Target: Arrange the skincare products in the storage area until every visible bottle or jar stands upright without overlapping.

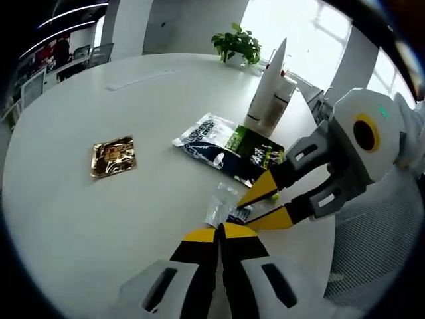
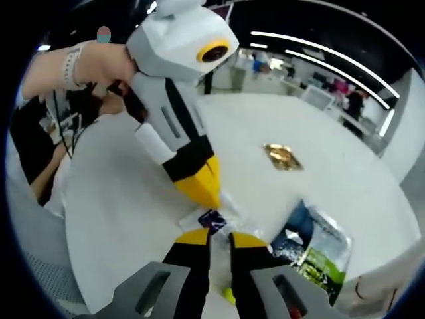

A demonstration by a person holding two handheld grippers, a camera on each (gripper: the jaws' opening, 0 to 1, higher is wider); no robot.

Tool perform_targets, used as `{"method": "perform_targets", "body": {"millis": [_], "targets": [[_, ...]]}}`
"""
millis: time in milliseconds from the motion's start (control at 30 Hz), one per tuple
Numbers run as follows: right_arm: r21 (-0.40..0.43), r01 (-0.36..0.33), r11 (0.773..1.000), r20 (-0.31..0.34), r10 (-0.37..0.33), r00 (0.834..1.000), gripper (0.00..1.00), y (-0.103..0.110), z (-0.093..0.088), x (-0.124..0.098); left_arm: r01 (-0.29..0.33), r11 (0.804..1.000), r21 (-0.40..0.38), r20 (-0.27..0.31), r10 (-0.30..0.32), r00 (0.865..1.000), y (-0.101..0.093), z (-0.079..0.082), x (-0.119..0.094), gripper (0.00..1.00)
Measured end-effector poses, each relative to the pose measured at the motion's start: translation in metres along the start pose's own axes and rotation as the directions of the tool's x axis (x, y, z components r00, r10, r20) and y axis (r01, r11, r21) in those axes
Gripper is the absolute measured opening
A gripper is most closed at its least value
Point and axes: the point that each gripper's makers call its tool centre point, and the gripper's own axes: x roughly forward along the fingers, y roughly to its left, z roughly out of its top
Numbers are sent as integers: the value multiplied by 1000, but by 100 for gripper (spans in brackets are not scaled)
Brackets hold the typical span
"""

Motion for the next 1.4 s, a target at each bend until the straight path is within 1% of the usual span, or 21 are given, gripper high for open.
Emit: {"method": "perform_targets", "body": {"millis": [133, 200, 300, 400, 500, 600, 733, 800, 900, 967, 1033, 1067, 1167, 1267, 1300, 1400], "targets": [[5, 3, 1000, 2, -4, 1000, 3, 1, 1, 0, -6, 1000, 5, 3, 6, 1000, 2, -1, 1, 1], [-8, 6, 1000, 5, -6, 1000, 2, 2, 1, 1, -8, 1000, -13, 15, 8, 1000, 2, 0, 1, 1], [-6, 5, 1000, 4, -4, 1000, 1, 3, 1, 0, -14, 1000, -2, 32, 14, 999, 3, 0, 1, 3], [-3, 1, 1000, 5, -1, 1000, 1, 3, 1, 0, -18, 1000, -13, 36, 19, 999, 3, 0, 1, 3], [1, -7, 1000, 4, 7, 1000, 1, 2, 1, 1, -32, 999, -5, 43, 32, 999, 6, -1, -1, 3], [5, -19, 1000, 3, 19, 1000, 1, 2, 1, 1, -43, 999, -20, 59, 44, 997, 5, 0, -3, 3], [6, -29, 1000, 7, 29, 1000, 1, 2, 1, 1, -63, 998, -20, 75, 64, 995, 6, 3, -7, 0], [9, -33, 999, 13, 33, 999, 1, 2, 1, 1, -65, 997, -34, 100, 68, 993, 9, 5, -9, 1], [9, -34, 999, 14, 34, 999, 1, 2, 1, 1, -62, 997, -42, 122, 67, 990, 7, 12, -11, 4], [8, -32, 999, 15, 31, 999, 1, 2, 1, 1, -65, 997, -39, 131, 70, 989, 2, 16, -13, 4], [7, -31, 999, 16, 31, 999, 1, 3, 1, 0, -83, 996, -39, 141, 87, 986, 2, 17, -16, 5], [10, -33, 999, 17, 32, 999, 1, 3, 1, 0, -91, 995, -45, 151, 97, 984, 4, 19, -17, 6], [7, -35, 999, 16, 35, 999, 1, 3, 1, 0, -94, 994, -56, 164, 102, 981, -1, 20, -23, 12], [6, -37, 999, 15, 37, 999, 1, 2, 1, 1, -108, 993, -38, 174, 113, 978, -3, 21, -29, 19], [9, -38, 999, 14, 38, 999, 1, 2, 1, 1, -125, 992, -35, 178, 129, 976, -3, 22, -32, 20], [6, -40, 999, 12, 40, 999, 1, 2, 1, 2, -148, 989, -17, 187, 149, 971, -4, 24, -40, 25]]}}
